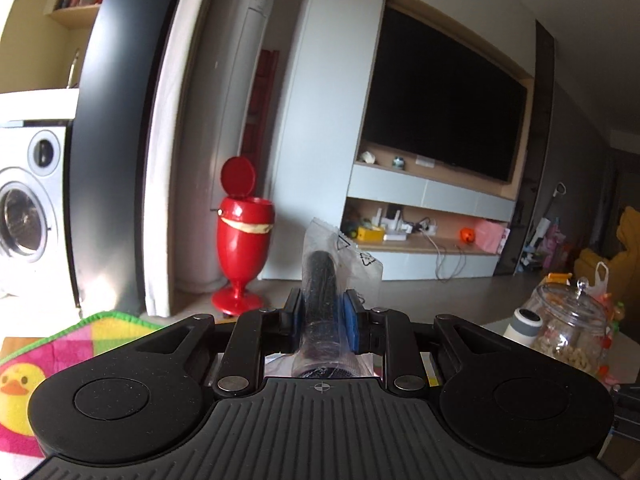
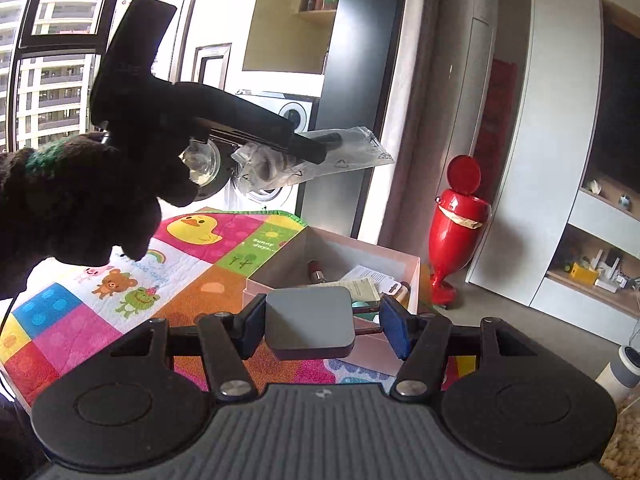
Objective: Organize rigid objects
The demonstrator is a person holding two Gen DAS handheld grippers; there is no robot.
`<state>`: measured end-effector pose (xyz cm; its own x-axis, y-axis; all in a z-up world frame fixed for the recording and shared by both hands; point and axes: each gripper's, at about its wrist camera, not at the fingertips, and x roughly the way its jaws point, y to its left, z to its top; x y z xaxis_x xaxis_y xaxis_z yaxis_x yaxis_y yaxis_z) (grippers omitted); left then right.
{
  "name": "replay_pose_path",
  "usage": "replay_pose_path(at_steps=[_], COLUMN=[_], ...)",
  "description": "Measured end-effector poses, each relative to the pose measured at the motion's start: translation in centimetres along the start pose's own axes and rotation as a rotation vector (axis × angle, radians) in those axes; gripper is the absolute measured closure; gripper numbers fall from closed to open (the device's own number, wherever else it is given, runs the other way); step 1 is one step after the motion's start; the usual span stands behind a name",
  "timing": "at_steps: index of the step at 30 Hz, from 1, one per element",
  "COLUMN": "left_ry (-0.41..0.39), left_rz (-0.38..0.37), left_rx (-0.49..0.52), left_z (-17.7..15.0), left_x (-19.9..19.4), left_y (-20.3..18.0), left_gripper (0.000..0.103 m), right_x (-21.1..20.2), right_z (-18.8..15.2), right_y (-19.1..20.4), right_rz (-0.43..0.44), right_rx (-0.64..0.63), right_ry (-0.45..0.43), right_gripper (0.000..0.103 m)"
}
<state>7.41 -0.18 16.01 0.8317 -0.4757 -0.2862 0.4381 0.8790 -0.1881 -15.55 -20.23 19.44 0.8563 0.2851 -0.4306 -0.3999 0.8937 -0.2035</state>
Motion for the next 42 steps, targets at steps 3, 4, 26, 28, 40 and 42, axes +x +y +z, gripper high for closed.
replay_pose_path(at_steps=[3,4,26,28,40,42], left_ry=[0.085,0.105,0.24,0.263,0.369,0.371], left_rz=[0.016,0.033,0.177,0.212,0.278,0.256], left_rx=[-0.082,-0.103,-0.071,-0.061,-0.113,-0.105], left_z=[-0.6,-1.0,-10.4,-11.1,-16.2,-16.2], left_x=[3.9,4.6,-4.9,-5.7,-5.0,-4.1], left_y=[1.8,2.3,4.3,4.8,4.5,3.7], left_gripper=[0.078,0.078,0.078,0.078,0.072,0.066], right_x=[0.1,0.1,16.2,16.8,15.0,15.5], right_z=[0.1,0.0,9.5,8.1,-5.2,-6.5], right_y=[-0.5,-0.7,-6.0,-5.2,-1.1,-1.2], right_rz=[-0.017,-0.027,-0.004,-0.024,-0.083,-0.08], right_rx=[0.001,0.004,0.33,0.314,0.271,0.294], right_ry=[-0.002,-0.002,0.091,0.118,0.364,0.416], right_gripper=[0.043,0.043,0.032,0.032,0.03,0.029])
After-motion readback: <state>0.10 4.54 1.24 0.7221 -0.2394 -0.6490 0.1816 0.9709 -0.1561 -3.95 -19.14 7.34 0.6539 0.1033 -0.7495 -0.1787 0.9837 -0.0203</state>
